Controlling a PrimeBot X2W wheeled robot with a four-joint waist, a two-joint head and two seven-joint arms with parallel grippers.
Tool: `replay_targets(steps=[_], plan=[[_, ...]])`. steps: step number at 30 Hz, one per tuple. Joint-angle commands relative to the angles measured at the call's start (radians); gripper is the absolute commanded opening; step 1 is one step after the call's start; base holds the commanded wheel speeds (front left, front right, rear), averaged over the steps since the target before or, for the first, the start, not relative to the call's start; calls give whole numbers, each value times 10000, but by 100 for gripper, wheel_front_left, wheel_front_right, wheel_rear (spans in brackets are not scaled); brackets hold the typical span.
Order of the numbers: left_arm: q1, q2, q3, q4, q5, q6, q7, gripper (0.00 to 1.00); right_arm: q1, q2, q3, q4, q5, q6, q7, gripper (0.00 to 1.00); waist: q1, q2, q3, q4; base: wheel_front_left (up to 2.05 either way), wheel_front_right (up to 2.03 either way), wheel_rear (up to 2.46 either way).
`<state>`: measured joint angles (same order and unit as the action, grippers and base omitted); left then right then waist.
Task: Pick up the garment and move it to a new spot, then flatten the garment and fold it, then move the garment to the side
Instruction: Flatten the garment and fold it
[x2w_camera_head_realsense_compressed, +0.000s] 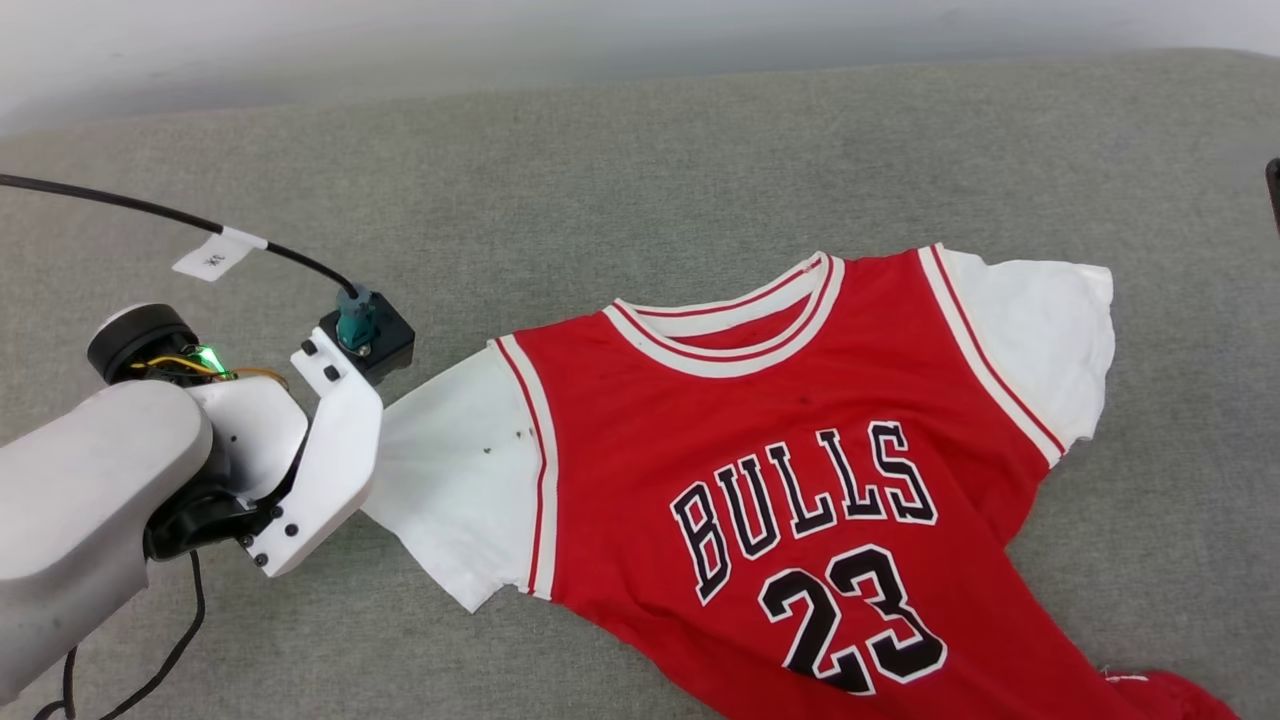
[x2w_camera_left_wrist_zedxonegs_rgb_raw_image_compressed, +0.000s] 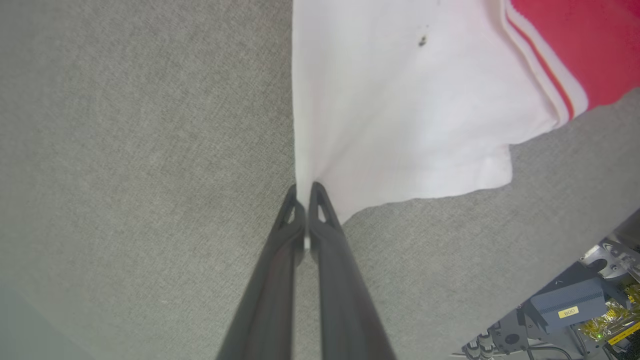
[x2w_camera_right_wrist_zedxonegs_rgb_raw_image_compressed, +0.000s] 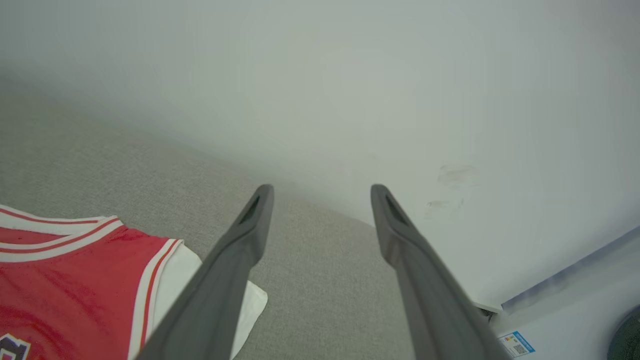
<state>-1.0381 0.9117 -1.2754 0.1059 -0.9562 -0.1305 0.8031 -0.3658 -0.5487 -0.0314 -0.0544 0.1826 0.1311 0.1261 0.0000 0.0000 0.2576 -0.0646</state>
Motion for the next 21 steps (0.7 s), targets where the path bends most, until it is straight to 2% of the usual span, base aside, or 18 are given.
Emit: replay_targets(steps=[1,5,9,12,13,17,21], plan=[[23,55,80,-102,-5,36,-98,0,-377,-552,422,99,631,-7,968,100,0,0,120,118,0,0,0],[-143,86,140,-368,85,34,-237,0,-1298,-2112,1762,203,2360,-7,3829,100,0,0,473,297,0,0,0],[-398,-59,225,-615,238,38,-347,0,-2435,-3147,2775,451,4011,-9,6371,100,0,0,965,522,0,0,0],[-633,-200,293,-772,380,37,-419,0,-3172,-3468,3056,979,5000,-7,8107,100,0,0,1395,734,0,0,0],[-633,-200,293,-772,380,37,-419,0,-3172,-3468,3056,979,5000,-7,8107,100,0,0,1395,734,0,0,0],[-967,-312,348,-967,640,37,-533,0,-3880,-3765,3205,1568,5509,-7,9754,100,0,0,1943,1029,0,0,0],[-1257,-375,390,-1209,846,36,-633,0,-4187,-3631,2978,2091,5648,-9,10534,100,0,0,2462,1303,0,0,0]])
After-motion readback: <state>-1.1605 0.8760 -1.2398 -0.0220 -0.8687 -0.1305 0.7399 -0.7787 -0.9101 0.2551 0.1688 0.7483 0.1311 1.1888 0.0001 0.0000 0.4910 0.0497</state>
